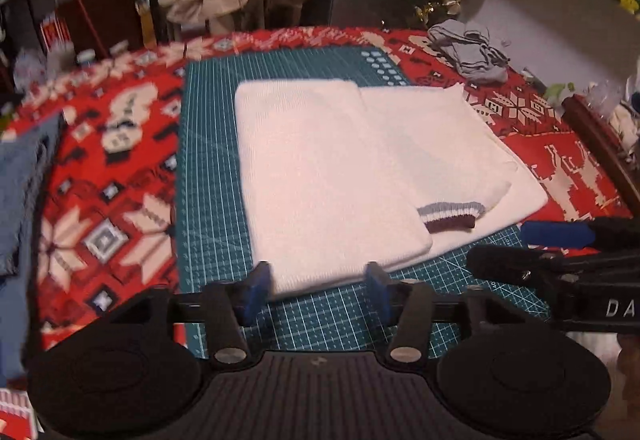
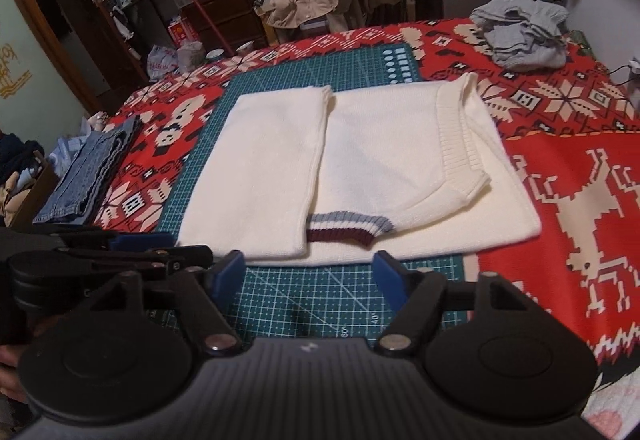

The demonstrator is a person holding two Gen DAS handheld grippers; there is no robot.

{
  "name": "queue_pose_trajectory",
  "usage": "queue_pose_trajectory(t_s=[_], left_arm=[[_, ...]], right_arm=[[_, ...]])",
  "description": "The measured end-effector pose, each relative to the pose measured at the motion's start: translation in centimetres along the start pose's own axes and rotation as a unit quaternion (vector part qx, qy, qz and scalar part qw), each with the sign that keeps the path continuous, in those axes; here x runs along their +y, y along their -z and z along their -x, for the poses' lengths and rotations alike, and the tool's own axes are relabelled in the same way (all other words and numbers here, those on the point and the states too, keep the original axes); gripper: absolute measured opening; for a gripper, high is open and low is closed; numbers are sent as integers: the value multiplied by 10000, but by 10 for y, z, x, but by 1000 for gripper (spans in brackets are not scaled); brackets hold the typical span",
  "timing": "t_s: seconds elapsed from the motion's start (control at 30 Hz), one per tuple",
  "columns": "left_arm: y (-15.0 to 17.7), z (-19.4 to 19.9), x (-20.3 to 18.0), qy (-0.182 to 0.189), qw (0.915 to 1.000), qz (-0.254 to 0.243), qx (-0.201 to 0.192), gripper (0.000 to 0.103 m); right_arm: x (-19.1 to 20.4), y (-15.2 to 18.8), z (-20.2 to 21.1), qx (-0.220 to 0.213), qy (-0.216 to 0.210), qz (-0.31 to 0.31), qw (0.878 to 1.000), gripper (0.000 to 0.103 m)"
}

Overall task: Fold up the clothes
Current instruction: 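Open both grippers and pull them back from the sweater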

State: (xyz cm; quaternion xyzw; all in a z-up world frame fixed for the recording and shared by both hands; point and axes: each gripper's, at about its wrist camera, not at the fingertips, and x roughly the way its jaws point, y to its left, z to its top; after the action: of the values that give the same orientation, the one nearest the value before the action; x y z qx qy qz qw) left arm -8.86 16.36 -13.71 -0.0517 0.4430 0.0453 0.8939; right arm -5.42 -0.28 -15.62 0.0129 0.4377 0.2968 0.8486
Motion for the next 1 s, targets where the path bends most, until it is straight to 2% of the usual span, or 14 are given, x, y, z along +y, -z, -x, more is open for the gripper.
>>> queue_pose_trajectory(t_s=[0.13,0.3,0.5,0.63,0.77,0.83,0.87,0.97,1.0], left_arm=[[-6,7,-11,-95,9994,-309,-99,69],[-12,6,-19,1,9993,-377,-77,68],[-15,8,-35,-278,9976,-514,-359,67],[-26,8,-39,152,9974,-605,-372,67],[-34,6,-48,75,9971,-635,-418,67],[-38,2,-48,342,9976,-527,-289,65],[-40,-1,-45,497,9978,-391,-221,61],[-45,-10,-39,690,9976,3,-52,54],[-46,-13,-37,673,9977,95,-9,54]], right_arm=[[-7,-2,8,-100,128,-59,9999,86],[-15,-5,19,-220,295,-114,9993,89],[-29,-7,31,-394,444,-164,9981,92],[-43,-5,38,-568,716,-215,9956,96],[-67,-3,43,-695,935,-488,9920,97],[-81,-1,45,-745,1017,-676,9897,92],[-87,0,46,-770,1058,-770,9884,88],[-107,1,39,-802,1074,-1069,9852,70],[-112,1,35,-791,1065,-1105,9850,60]])
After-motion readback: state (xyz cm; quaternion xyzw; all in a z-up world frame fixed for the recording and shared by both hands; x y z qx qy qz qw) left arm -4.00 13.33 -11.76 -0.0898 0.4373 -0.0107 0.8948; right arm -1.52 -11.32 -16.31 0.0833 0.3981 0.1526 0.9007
